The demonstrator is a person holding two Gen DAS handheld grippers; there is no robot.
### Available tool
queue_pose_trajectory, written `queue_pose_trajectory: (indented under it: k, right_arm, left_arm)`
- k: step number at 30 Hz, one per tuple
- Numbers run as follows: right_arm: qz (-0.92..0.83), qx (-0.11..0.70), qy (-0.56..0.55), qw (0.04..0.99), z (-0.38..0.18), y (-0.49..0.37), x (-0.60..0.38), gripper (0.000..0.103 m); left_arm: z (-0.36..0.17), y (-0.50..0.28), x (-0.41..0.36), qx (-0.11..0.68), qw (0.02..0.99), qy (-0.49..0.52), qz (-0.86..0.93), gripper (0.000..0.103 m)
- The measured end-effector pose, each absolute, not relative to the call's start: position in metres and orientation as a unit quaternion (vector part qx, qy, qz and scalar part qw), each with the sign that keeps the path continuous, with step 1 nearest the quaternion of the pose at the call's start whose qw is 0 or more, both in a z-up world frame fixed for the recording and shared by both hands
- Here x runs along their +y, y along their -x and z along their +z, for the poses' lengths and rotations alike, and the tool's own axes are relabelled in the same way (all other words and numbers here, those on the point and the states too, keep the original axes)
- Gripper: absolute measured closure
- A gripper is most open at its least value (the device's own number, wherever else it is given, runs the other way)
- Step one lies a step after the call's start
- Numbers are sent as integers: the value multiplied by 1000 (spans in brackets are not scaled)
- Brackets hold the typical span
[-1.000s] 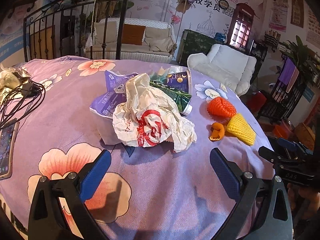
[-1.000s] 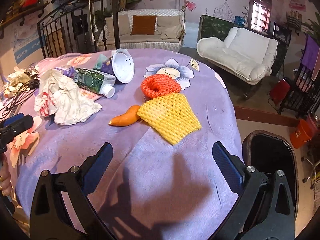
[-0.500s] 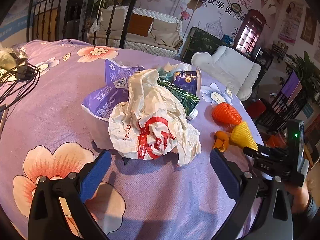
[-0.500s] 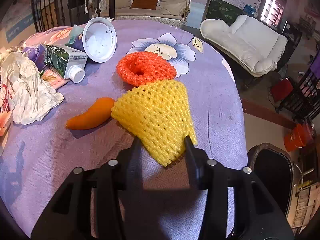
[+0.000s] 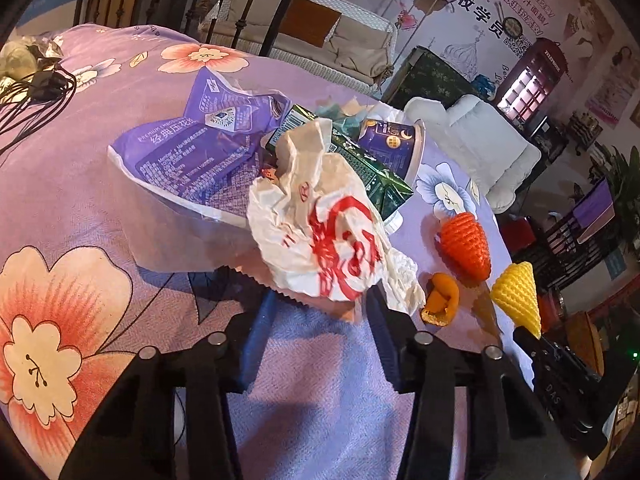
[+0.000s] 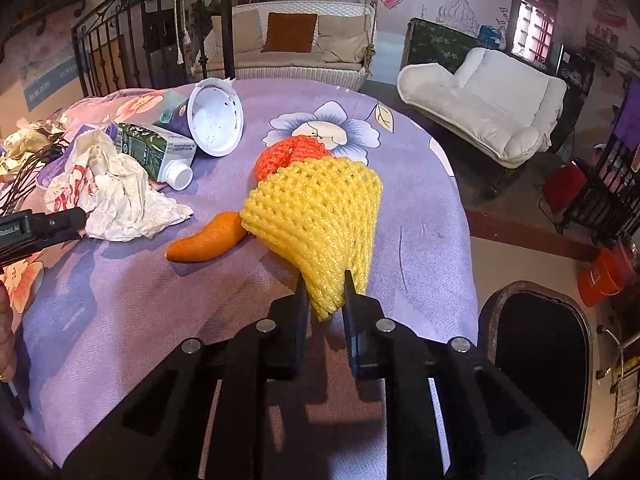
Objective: Collect trash
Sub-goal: 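Carry the yellow net and white bag over the black bin with both tools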
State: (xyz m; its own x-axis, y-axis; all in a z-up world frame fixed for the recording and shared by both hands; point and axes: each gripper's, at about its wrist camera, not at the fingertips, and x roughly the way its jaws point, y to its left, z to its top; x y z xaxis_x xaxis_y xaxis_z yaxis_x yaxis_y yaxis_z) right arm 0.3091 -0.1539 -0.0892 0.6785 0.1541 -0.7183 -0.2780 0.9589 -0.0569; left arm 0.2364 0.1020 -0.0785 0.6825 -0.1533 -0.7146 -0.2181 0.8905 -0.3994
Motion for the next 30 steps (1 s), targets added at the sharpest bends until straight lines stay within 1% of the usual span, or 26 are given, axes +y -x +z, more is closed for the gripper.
queue_pose_trajectory:
  k: [1,3,4,6,11,12,13,14,15,16,17,20,22,25,26,27,28,29,30]
  right_arm:
    - [119,381,78,914,-88,-306,-155,86]
    - [121,379,75,914,-86,-304,-158,86]
    - [122,377,74,915,-85,-303,-159,86]
    - [122,375,69,916,-84,-299,-160,86]
    - [128,373,65,917,-83,-290,-162,86]
    - [128,372,65,917,-82,-288,-162,86]
    - [129,370,65,918,-82,-286,-162,86]
    - [130,369,65,918,-81,-285,-162,86]
    - [131,369,65,918,-80,-284,-163,86]
    - [132,368,64,918,-79,-283,-163,86]
    - [132,368,64,918,-78,-283,-163,86]
    - [133,368,61,918,-76,-282,-164,86]
    - [134,368,58,918,-76,-281,-165,86]
    - [134,369,57,918,-76,-277,-166,86]
    - [134,369,57,918,-77,-277,-167,86]
    - [134,370,57,918,-78,-276,-167,86]
    - [133,371,56,917,-78,-276,-168,86]
    - [133,372,55,917,-79,-275,-168,86]
    - [132,373,53,917,-80,-275,-169,86]
  left_arm:
    - [-78,-235,102,398,888,231,18,65]
    - [-79,-230,101,394,892,220,18,82]
    - [-79,-229,101,392,893,220,16,86]
    - [-80,-225,102,390,894,218,11,97]
    - [-73,-204,97,382,906,182,-4,96]
    - [-70,-201,95,375,911,171,2,91]
    - [-66,-198,93,367,917,158,8,84]
    - [-61,-196,93,355,923,148,12,62]
    - [-54,-195,94,339,929,145,12,42]
    - [-47,-197,96,325,934,146,10,37]
    - [-41,-203,96,319,937,144,7,36]
    - [-32,-236,96,333,936,112,9,36]
    - [-36,-261,98,351,932,89,17,35]
    - [-49,-288,103,385,919,81,17,36]
    - [-53,-295,104,392,917,76,19,38]
    - [-56,-299,102,395,916,68,18,45]
    - [-58,-303,99,397,916,53,17,48]
    - [-59,-304,95,397,917,40,16,54]
    - [-60,-305,93,398,917,33,13,63]
